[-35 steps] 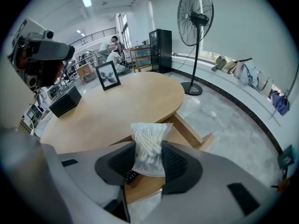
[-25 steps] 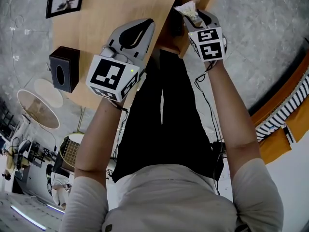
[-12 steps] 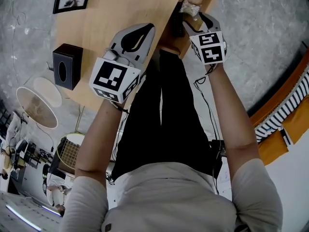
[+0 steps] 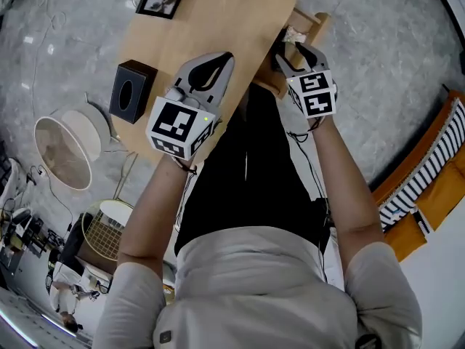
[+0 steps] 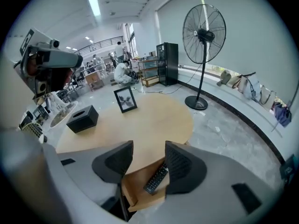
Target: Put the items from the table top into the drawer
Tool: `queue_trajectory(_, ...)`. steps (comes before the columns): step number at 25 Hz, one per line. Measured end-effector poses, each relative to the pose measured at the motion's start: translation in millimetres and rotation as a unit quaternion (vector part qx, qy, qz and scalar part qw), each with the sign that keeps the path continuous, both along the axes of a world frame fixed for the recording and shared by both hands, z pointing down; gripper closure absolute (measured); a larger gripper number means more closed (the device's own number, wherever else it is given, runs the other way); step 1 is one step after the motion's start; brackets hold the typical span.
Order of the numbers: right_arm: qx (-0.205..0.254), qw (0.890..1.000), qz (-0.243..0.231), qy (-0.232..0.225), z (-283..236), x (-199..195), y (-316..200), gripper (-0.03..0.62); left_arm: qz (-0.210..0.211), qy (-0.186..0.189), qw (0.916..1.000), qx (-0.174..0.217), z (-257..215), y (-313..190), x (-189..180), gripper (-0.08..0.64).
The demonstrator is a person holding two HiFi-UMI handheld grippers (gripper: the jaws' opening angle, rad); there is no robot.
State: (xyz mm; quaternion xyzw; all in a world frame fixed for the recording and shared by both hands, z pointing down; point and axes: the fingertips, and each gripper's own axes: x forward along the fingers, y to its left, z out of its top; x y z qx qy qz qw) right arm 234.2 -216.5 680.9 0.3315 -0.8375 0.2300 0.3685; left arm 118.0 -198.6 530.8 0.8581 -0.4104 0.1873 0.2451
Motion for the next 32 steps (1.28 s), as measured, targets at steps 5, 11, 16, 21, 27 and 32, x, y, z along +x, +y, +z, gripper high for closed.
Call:
queue_trajectory(5,0.028,0.999,-0.035,-0.017,-77.5,-28.3,19.8,0.41,-0.018,-0.005,0.9994,0.03,-75.4,25.7,-23.2,0.551)
queue_trajectory(11,0.065,0.992,-0.097,-0.049,-183.4,-78.6,55.7,0.5,-0.039,0.004,0.998,0.05,-159.4,67.2,-58.7,0.551)
queue_trajectory(16,0.114,0.98,-0.141,-0.085,-275.6,-112.7,85.4,0.532,-0.055,0.017,0.9948,0.083,-223.2,100.2,-78.2,0.551)
queue_trajectory(21,0.153,0.965,-0.168,-0.129,-357.1,-141.4,116.7,0.548,-0.065,0.021,0.9902,0.122,-274.6,132.0,-96.4,0.551)
queue_trajectory(27,0.198,0.945,-0.194,-0.171,-432.9,-162.1,147.0,0.557,-0.082,0.02,0.9824,0.166,-325.3,163.2,-114.9,0.551)
queue_trajectory(32,0.238,0.929,-0.203,-0.199,-475.1,-174.7,169.8,0.563,-0.098,0.02,0.9766,0.19,-356.9,191.2,-133.9,0.551)
